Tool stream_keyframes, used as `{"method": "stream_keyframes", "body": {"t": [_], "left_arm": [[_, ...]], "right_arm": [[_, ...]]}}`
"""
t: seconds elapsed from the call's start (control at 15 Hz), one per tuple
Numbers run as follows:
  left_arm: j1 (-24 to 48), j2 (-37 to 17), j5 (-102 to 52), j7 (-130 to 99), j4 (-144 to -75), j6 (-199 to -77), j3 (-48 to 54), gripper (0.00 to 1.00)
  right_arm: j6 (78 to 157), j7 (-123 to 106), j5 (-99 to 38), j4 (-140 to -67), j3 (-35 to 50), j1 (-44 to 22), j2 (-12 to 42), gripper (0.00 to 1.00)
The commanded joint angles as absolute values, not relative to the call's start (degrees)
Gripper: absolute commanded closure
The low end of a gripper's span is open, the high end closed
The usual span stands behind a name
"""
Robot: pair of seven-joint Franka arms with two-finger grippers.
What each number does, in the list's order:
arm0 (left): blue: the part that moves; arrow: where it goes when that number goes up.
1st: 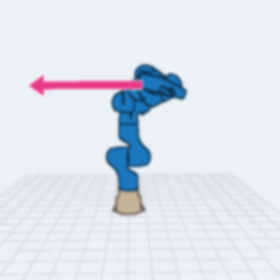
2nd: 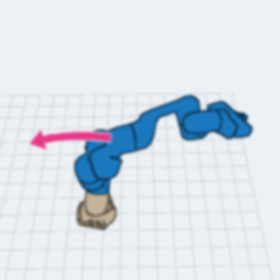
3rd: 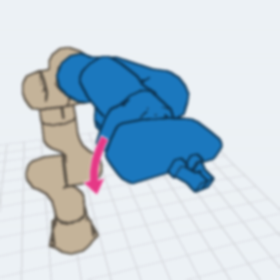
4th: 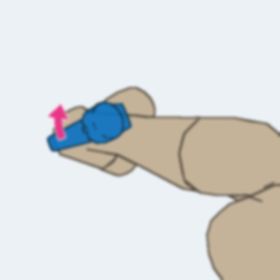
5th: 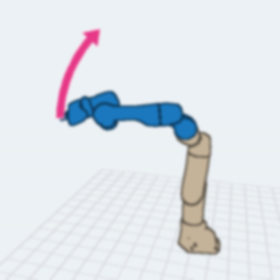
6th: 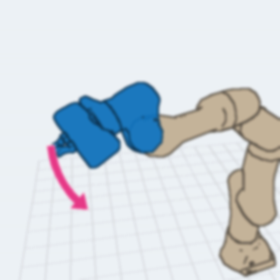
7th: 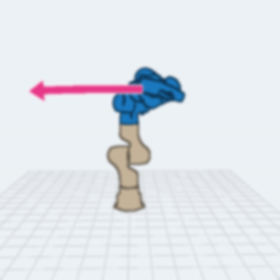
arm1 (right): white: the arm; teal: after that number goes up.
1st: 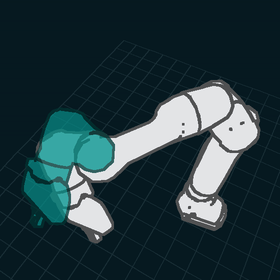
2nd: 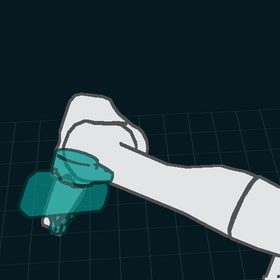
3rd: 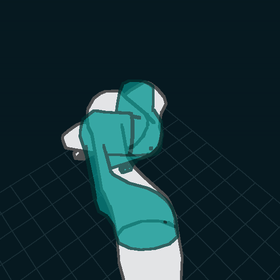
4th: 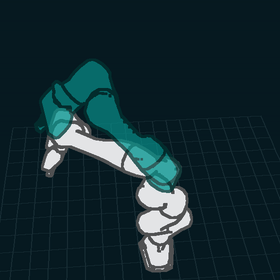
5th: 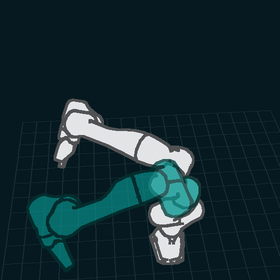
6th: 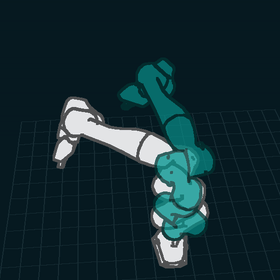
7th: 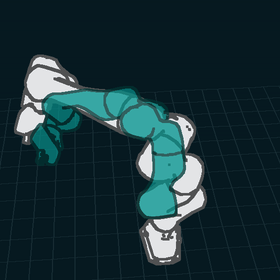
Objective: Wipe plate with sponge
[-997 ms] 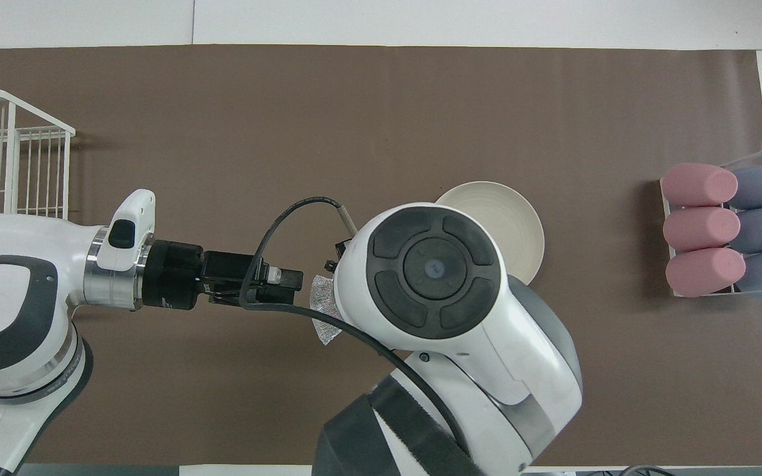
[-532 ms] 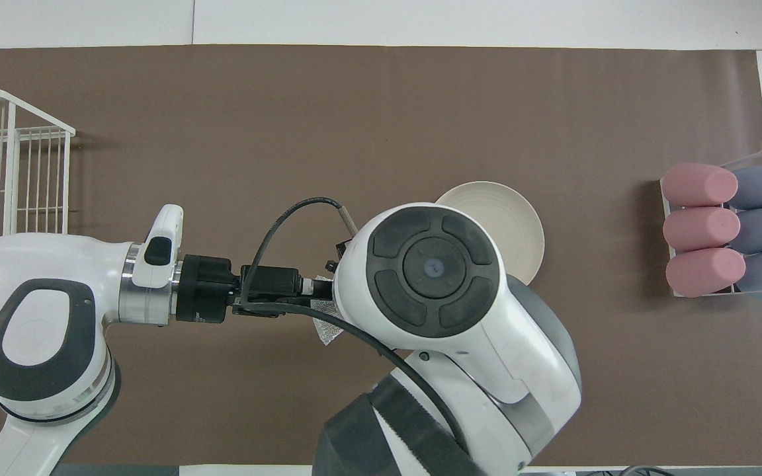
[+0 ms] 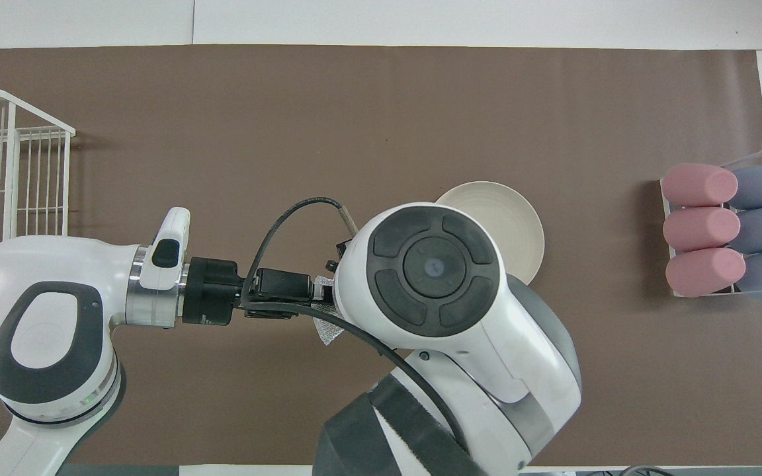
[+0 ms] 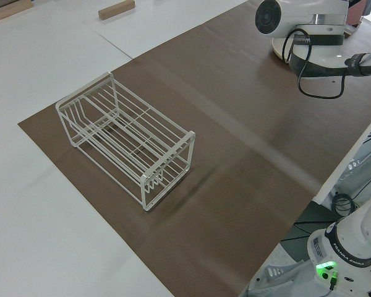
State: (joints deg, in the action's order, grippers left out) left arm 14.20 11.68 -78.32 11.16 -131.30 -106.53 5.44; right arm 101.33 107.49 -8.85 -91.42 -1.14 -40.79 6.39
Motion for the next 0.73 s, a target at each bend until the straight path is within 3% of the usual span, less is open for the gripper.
{"method": "stream_keyframes", "body": {"t": [0.0,0.4,0.47,0.53,0.66], "left_arm": [[14.6,13.9,-80.3,8.3,-132.8,-105.9,5.0,1.00],[14.2,14.3,-80.3,6.9,-132.8,-105.0,4.8,1.00],[14.2,14.3,-80.3,6.9,-132.8,-104.9,4.8,1.00],[14.2,14.3,-80.3,6.9,-132.8,-104.9,4.7,1.00],[14.2,14.3,-80.3,6.9,-132.8,-104.9,4.7,1.00]], "right_arm": [[102.2,108.7,-7.7,-92.5,-0.9,-40.5,5.5,1.00],[101.5,108.0,-7.6,-92.5,-0.9,-40.2,5.5,0.98],[100.7,107.3,-7.6,-92.5,-1.0,-40.1,5.3,0.56],[100.6,106.5,-7.5,-92.9,-1.1,-40.2,5.0,0.01],[100.5,103.1,-7.3,-94.0,-1.2,-39.3,4.0,0.00]]}}
